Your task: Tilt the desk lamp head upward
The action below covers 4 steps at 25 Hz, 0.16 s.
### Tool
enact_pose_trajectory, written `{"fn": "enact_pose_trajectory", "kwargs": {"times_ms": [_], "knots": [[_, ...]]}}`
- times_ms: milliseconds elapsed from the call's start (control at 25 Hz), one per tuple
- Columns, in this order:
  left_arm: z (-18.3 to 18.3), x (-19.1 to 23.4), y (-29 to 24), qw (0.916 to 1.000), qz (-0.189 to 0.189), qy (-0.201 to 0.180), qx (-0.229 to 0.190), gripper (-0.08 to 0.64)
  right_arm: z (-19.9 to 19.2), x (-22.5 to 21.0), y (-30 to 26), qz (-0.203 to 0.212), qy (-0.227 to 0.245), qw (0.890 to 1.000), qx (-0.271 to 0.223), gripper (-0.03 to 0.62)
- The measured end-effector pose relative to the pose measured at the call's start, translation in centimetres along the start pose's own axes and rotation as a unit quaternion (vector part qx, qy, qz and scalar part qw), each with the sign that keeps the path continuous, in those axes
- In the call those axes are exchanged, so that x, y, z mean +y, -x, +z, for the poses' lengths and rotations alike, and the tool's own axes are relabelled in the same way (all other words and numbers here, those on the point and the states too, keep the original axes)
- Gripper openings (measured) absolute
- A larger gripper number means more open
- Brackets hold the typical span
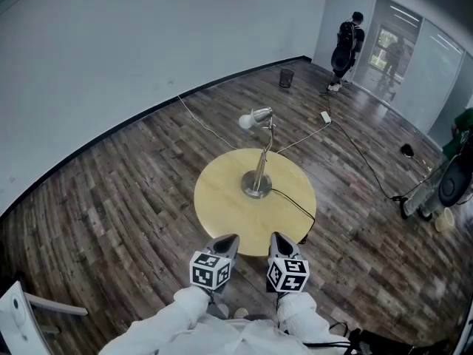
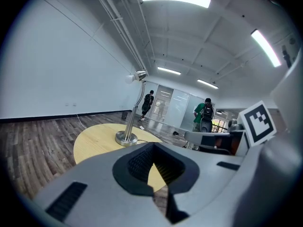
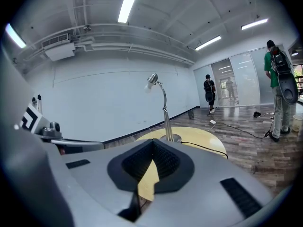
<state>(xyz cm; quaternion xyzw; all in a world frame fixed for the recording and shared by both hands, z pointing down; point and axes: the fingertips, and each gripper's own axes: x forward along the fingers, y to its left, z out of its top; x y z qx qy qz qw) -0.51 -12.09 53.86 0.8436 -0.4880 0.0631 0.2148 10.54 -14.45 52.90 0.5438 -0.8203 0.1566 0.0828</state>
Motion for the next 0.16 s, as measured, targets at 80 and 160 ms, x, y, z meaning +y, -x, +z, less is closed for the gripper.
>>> {"fn": "enact_pose_trajectory", "kwargs": {"times_ms": [80, 160], "knots": [[-0.08, 0.1, 0.02, 1.0, 0.002, 0.0, 0.0, 0.002, -0.09, 0.01, 0.02, 0.001, 0.001, 1.0, 0.0, 0.014], [-0.14, 0.22, 0.04, 1.0, 0.004, 0.0, -0.001, 0.002, -0.17, 0.05, 0.02, 0.001, 0.002, 1.0, 0.0, 0.014]]}}
